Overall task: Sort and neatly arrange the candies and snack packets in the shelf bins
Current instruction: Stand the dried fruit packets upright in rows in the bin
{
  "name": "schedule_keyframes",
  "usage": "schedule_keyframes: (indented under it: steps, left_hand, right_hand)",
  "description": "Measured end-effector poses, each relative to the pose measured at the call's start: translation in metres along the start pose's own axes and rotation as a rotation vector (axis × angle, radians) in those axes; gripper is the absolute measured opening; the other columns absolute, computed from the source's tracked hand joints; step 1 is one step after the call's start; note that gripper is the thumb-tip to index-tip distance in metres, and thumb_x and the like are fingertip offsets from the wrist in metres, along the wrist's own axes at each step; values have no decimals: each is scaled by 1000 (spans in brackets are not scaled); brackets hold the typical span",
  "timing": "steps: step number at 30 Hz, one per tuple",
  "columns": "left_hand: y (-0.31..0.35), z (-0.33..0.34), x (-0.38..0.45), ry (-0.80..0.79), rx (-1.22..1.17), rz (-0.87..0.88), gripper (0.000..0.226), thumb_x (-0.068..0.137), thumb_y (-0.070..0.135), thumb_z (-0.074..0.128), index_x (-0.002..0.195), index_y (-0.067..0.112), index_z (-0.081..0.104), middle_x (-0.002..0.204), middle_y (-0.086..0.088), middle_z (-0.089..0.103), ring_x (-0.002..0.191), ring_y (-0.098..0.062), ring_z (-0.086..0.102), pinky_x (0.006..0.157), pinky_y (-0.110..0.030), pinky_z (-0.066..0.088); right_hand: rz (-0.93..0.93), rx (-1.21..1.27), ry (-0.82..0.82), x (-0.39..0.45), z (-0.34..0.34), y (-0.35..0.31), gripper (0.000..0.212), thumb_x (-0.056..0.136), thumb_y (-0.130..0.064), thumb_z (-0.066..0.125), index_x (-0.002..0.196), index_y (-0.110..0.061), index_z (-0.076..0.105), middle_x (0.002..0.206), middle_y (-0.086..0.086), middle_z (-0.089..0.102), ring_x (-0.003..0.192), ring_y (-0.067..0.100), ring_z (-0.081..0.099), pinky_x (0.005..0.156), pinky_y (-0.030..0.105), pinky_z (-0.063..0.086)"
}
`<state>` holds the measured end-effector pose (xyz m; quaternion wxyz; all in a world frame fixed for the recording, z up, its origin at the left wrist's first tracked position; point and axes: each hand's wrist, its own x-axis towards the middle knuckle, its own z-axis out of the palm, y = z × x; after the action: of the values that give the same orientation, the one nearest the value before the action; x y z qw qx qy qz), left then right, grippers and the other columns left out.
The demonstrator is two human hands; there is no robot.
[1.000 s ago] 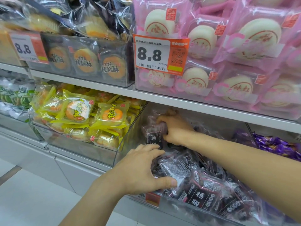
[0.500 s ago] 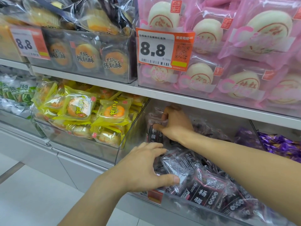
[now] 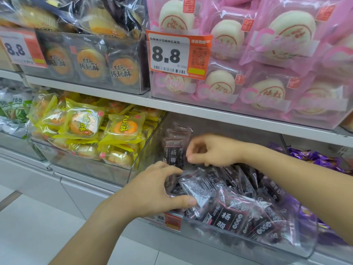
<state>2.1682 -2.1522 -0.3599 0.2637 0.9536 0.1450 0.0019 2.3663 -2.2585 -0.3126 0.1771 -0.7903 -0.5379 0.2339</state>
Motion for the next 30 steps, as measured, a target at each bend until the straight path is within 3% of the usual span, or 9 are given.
schedule_keyframes:
  steps: [3,8,12,15,17,20,23,27,30]
  left_hand:
    - [3,-1,0,11,-22,-2,91,60,85,61,139,42,45,133,19,42,125,1,43,99,-20,37]
    - [4,-3,-3,4,-5,16,86,63,83,61,138,43,46,136,21,42,128,1,41,104,-22,37]
    - [3,-4,-7,33,-26,25,80,66,86,55,133,43,51,132,24,44,123,6,43,99,-16,35]
    - [6,-3,-7,115,-48,1,64,75,84,38,118,42,60,117,21,55,109,8,50,93,-17,40]
    - [7,-3,-6,182,-59,-34,40,90,65,43,109,38,64,107,15,59,100,4,53,84,-16,40]
    - [8,-3,-6,251,-15,-84,20,93,41,56,112,36,62,106,10,59,99,-4,56,77,-16,36]
    - [9,-2,-5,280,-26,-121,38,88,35,60,126,36,54,112,11,64,102,-7,59,84,-21,43]
    - [11,-2,-4,338,-121,-171,60,87,34,63,142,31,40,114,13,63,99,-6,60,85,-21,42]
    - [11,0,-5,372,-159,-170,66,86,42,67,143,25,39,121,13,59,111,-6,56,92,-20,42]
  right_hand:
    - [-24,-50,-263,-20,3,2,49,84,-45,74,127,-25,61,115,-15,67,102,-2,63,93,22,50]
    - [-53,-333,-313,-27,7,-3,73,79,-50,77,142,-30,46,118,-15,53,104,5,52,86,20,41]
    - [-8,-280,-185,-22,17,-7,60,82,-73,56,115,-24,66,111,-9,66,92,8,60,84,31,51]
    - [-45,-261,-74,-12,30,-10,43,86,-56,64,105,-17,65,94,1,70,82,17,62,74,32,53]
    - [-49,-223,-68,-7,36,-13,35,81,-42,72,109,-22,65,92,0,72,83,15,63,76,29,53]
    - [21,-28,63,-2,39,-11,14,77,-28,75,89,-23,77,79,-4,75,73,7,68,64,18,50]
    - [121,134,229,6,36,-7,12,80,-23,69,83,-17,80,78,-4,76,66,4,66,61,20,52]
    - [256,334,261,13,27,-2,16,84,-30,70,94,-17,76,93,1,74,85,14,66,76,29,57]
    - [177,482,310,12,20,-4,8,91,-28,69,95,-22,68,99,1,70,95,21,68,85,36,59]
